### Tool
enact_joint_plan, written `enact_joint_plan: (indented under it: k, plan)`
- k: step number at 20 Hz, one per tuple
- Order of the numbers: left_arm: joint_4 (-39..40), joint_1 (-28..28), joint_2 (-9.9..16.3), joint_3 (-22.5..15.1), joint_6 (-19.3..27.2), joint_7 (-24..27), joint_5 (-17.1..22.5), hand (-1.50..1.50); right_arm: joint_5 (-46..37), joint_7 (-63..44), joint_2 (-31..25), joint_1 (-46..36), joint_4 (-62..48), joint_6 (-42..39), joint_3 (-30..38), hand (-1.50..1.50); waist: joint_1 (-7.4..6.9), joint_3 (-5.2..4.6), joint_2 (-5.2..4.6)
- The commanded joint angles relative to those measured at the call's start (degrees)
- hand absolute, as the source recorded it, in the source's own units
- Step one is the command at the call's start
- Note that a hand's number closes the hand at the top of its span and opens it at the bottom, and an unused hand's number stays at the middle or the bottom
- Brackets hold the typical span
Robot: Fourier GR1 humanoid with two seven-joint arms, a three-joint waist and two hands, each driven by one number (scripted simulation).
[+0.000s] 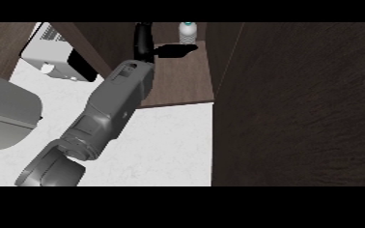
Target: Pick up the bottled water, place it into the cabinet and close the cabinet
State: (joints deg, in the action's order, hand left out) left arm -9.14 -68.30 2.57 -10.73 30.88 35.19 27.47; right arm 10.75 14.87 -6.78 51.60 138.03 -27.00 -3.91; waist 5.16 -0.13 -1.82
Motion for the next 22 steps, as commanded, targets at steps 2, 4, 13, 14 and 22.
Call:
enact_joint_plan:
  k: [2, 4, 13, 14, 22]
  plan:
    - [-2.24, -0.73, -1.47, 2.31, -5.83, 4.26, 1.58, -1.5, 3.89, -1.91, -0.11, 0.22, 2.86, 0.11, 0.32, -1.5, -1.16, 0.04, 0.43]
    - [-2.25, -0.15, -1.02, 2.39, -8.83, 4.31, 1.41, -1.5, 3.39, -0.77, 0.13, 4.04, 3.46, -1.28, -0.74, -1.5, -1.47, 0.07, 0.97]
    - [-9.06, 7.01, -2.55, -0.26, -9.01, 5.39, 3.7, -1.5, 2.51, -5.89, 2.31, 2.27, 7.53, 2.24, -3.54, -1.5, -3.1, 0.08, 1.73]
    - [-8.79, 5.77, -2.55, 0.1, -9.68, 5.02, 2.88, -1.5, 4.02, -4.7, 0.33, 2.7, 6.1, 0.35, -0.54, -1.5, -3.28, 0.1, 1.68]
    - [-25.29, 18.95, -2.57, -8.15, -13.18, 2.17, 6.66, -1.5, 2.98, -7.48, 1.22, 1.52, 8.01, 3.37, -1.91, -1.5, -5.0, 0.09, 2.15]
